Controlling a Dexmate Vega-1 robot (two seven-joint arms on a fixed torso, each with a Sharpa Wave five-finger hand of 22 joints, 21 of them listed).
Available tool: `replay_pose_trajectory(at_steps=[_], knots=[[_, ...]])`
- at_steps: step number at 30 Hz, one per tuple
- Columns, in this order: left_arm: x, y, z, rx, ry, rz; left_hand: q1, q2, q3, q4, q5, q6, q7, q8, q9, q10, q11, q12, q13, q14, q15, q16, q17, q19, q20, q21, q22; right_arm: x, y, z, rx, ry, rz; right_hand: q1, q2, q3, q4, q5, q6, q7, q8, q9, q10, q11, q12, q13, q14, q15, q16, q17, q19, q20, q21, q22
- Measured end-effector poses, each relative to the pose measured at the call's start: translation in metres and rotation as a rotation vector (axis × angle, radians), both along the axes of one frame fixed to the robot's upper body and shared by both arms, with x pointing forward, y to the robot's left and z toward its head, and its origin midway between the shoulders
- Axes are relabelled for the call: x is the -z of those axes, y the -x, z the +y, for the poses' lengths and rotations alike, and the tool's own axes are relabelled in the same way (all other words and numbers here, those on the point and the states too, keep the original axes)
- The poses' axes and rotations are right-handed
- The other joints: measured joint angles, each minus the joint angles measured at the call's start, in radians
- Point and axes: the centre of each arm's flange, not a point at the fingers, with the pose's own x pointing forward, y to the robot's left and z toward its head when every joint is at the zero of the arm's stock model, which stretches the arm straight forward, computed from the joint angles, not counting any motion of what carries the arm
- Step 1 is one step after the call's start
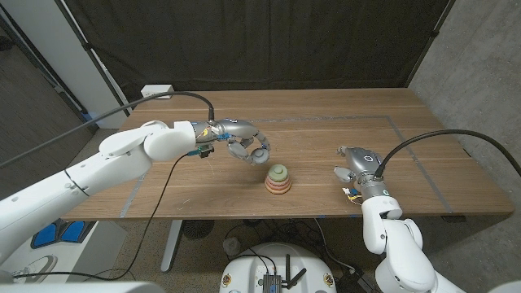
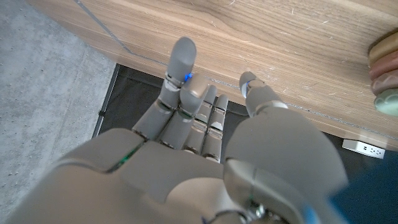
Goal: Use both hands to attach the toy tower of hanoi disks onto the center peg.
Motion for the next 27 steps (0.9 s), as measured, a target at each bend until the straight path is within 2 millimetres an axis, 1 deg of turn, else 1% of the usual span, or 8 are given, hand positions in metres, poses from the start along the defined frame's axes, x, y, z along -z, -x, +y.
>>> replay_pose_trajectory(at_steps=[3, 4, 7, 12, 21, 23, 27], knots=[[0.0, -0.001, -0.006, 0.013, -0.021, 0.003, 0.0, 0.0, 0.0, 0.0, 0.0, 0.0, 0.0, 0.0, 0.0, 0.0, 0.0, -0.002, 0.0, 0.0, 0.0, 0.0, 0.002, 0.0, 0.0, 0.0, 0.0, 0.0, 0.001, -0.001, 0.002, -0.003, -0.002, 0.0, 0.0, 0.0, 0.0, 0.0, 0.0, 0.0, 0.0, 0.0, 0.0, 0.0, 0.0, 0.0, 0.0, 0.0, 0.0, 0.0, 0.0, 0.0, 0.0, 0.0], [-0.001, -0.001, -0.008, 0.018, -0.023, 0.002, 0.0, 0.0, 0.0, 0.0, 0.0, 0.0, 0.0, 0.0, 0.0, 0.0, 0.0, -0.003, 0.0, 0.0, 0.0, 0.0, 0.002, 0.0, 0.0, 0.0, 0.0, 0.0, 0.001, -0.001, 0.002, -0.003, -0.002, -0.006, 0.006, 0.0, 0.0, 0.0, 0.0, 0.0, 0.0, 0.0, 0.0, 0.0, 0.0, 0.0, 0.0, 0.0, 0.0, 0.0, 0.0, 0.0, 0.0, 0.0], [-0.001, -0.004, -0.012, 0.025, -0.031, 0.007, 0.0, 0.0, 0.0, 0.0, -0.001, 0.002, -0.002, 0.0, 0.0, 0.0, 0.0, -0.005, 0.0, 0.0, 0.0, 0.0, 0.004, 0.0, 0.0, 0.0, 0.0, 0.001, 0.001, -0.002, 0.005, -0.006, -0.002, -0.005, 0.005, 0.003, 0.003, 0.004, 0.004, 0.004, 0.0, 0.0, 0.007, -0.007, 0.0, 0.0, 0.0, 0.0, 0.0, 0.0, 0.0, 0.0, 0.0, 0.0], [-0.001, -0.007, -0.018, 0.04, -0.046, 0.017, 0.0, 0.0, -0.001, -0.001, -0.001, 0.009, -0.002, -0.001, 0.004, 0.006, 0.005, -0.007, 0.0, 0.0, 0.0, 0.0, 0.006, 0.0, 0.0, 0.0, 0.0, 0.002, 0.002, -0.003, 0.009, -0.012, -0.002, -0.005, 0.005, 0.003, 0.003, 0.004, 0.004, 0.004, 0.0, 0.0, 0.007, -0.007, 0.0, 0.0, 0.0, 0.0, 0.0, 0.0, 0.0, 0.0, 0.0, 0.0], [0.0, -0.013, -0.029, 0.062, -0.065, 0.038, 0.003, 0.003, -0.001, -0.001, -0.003, 0.009, -0.002, -0.001, 0.005, 0.008, 0.003, -0.011, 0.0, 0.0, 0.0, 0.0, 0.009, 0.002, 0.002, 0.0, 0.0, 0.004, 0.004, -0.005, 0.014, -0.018, -0.002, -0.005, 0.005, 0.003, 0.003, 0.004, 0.004, 0.004, 0.0, 0.0, 0.007, -0.007, 0.0, 0.0, 0.0, 0.0, 0.0, 0.0, 0.0, 0.0, 0.0, 0.0], [0.0, -0.014, -0.031, 0.066, -0.068, 0.042, 0.003, 0.003, -0.001, -0.001, -0.003, 0.009, -0.002, -0.008, 0.005, 0.008, 0.003, -0.012, 0.0, 0.0, 0.0, 0.0, 0.01, 0.002, 0.002, 0.0, 0.0, 0.004, 0.004, -0.006, 0.014, -0.019, -0.002, -0.005, 0.005, 0.003, 0.003, 0.004, 0.004, 0.004, 0.0, 0.0, 0.007, -0.007, 0.0, 0.0, 0.0, 0.0, 0.0, 0.0, 0.0, 0.0, 0.0, 0.0], [0.001, -0.016, -0.035, 0.074, -0.077, 0.051, 0.006, 0.007, -0.001, -0.001, -0.003, 0.017, -0.003, -0.009, 0.004, 0.008, 0.003, -0.015, 0.0, 0.0, 0.0, 0.0, 0.011, 0.002, 0.001, 0.0, 0.005, 0.004, 0.004, -0.007, 0.015, -0.02, -0.003, -0.005, 0.005, 0.003, 0.003, 0.004, 0.007, 0.0, 0.0, 0.0, 0.007, -0.007, 0.0, 0.0, 0.0, 0.0, 0.0, 0.0, 0.004, -0.004, 0.0, 0.0]])
